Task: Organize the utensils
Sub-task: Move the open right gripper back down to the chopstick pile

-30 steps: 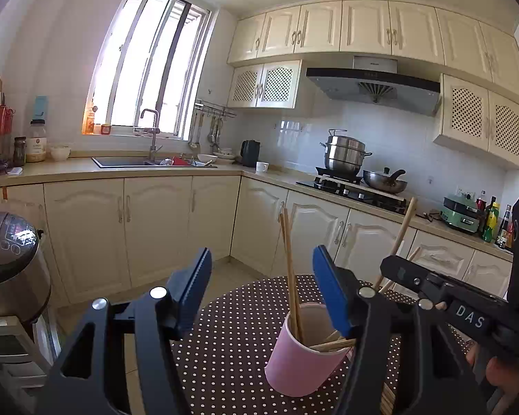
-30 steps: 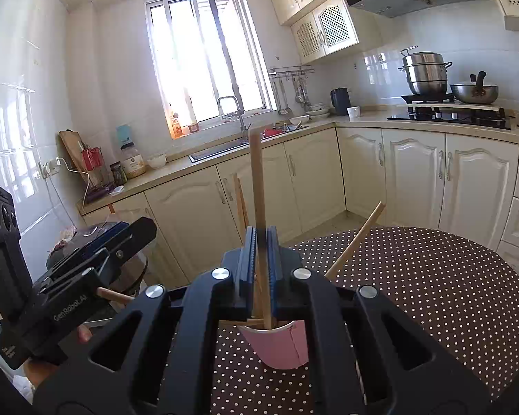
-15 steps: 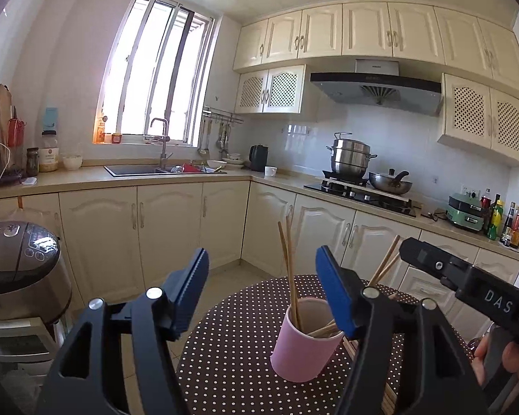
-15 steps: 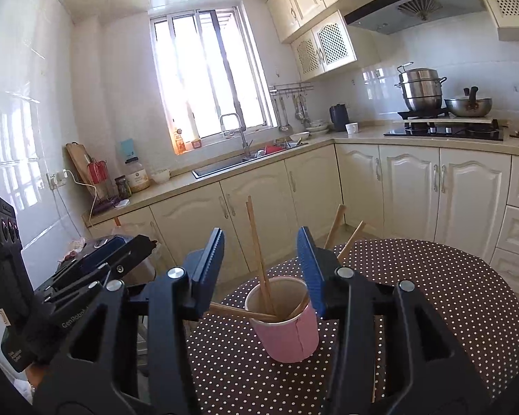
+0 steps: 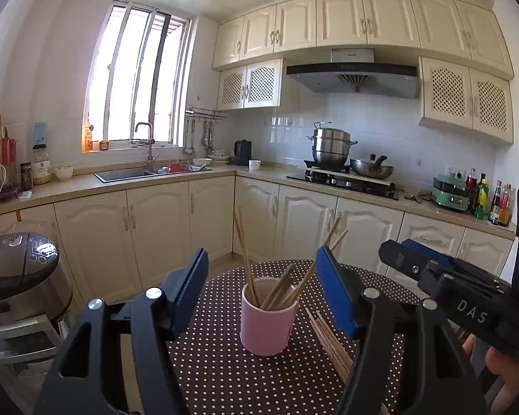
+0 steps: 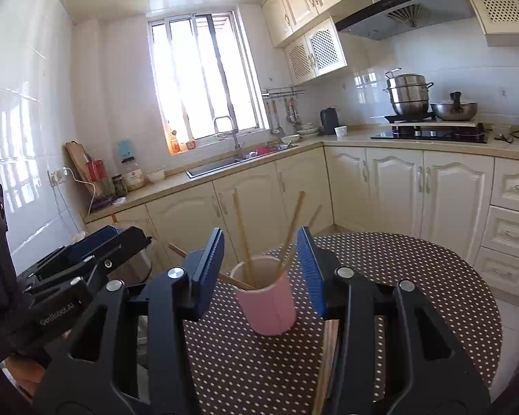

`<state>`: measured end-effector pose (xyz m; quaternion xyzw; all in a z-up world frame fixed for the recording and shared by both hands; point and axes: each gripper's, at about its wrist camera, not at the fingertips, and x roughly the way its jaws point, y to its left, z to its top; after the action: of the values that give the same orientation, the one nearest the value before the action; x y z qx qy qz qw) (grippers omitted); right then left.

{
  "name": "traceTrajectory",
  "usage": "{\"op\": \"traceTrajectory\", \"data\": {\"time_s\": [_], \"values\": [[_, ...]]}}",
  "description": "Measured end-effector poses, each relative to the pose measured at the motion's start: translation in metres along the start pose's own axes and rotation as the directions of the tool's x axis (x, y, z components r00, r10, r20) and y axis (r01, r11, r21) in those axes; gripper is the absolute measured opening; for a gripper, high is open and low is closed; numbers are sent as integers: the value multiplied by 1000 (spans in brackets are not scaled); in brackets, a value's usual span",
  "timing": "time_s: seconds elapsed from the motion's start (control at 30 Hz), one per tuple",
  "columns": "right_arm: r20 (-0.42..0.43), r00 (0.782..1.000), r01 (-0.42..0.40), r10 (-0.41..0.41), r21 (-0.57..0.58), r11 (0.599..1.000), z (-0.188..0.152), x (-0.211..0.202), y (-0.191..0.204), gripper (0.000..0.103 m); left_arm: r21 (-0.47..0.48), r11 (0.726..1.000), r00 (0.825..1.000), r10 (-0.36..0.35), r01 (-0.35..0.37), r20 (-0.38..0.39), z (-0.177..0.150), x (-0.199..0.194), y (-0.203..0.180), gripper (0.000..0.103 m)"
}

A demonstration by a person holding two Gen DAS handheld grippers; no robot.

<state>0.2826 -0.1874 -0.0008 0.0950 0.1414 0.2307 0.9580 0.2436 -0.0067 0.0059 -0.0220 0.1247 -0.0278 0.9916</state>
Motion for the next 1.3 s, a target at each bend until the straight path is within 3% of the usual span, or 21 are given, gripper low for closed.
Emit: {"op": "traceTrajectory", "data": {"time_s": [0.23, 0.37, 0.53, 0.63, 0.77, 0.83, 1.1, 1.3], "values": [[-53, 996, 78, -76, 38, 996, -19, -15, -48, 44, 45, 997, 992, -56, 62, -110, -30, 17, -41, 64], [-120, 987, 120, -111, 72, 990, -35, -12, -77, 45, 62, 990, 969, -110, 126, -220, -54, 41, -63, 64], [-232, 964, 158, -130, 108, 982, -59, 4, -108, 45, 57, 989, 911, -105, 139, -400, -89, 88, -81, 64], [-290, 949, 163, -122, 123, 979, -73, 15, -119, 45, 33, 992, 857, -90, 124, -507, -109, 119, -83, 64], [-344, 934, 152, -94, 145, 978, -88, 30, -129, 45, -2, 994, 786, -89, 111, -612, -130, 151, -84, 48], [-361, 929, 147, -85, 150, 978, -93, 35, -132, 45, -3, 995, 768, -81, 102, -636, -138, 162, -86, 47], [-403, 914, 123, -46, 168, 978, -103, 52, -140, 45, 0, 996, 739, -67, 90, -670, -153, 192, -93, 47], [-411, 911, 114, -32, 176, 978, -103, 59, -146, 45, 11, 997, 740, -50, 77, -670, -151, 209, -100, 47]]}}
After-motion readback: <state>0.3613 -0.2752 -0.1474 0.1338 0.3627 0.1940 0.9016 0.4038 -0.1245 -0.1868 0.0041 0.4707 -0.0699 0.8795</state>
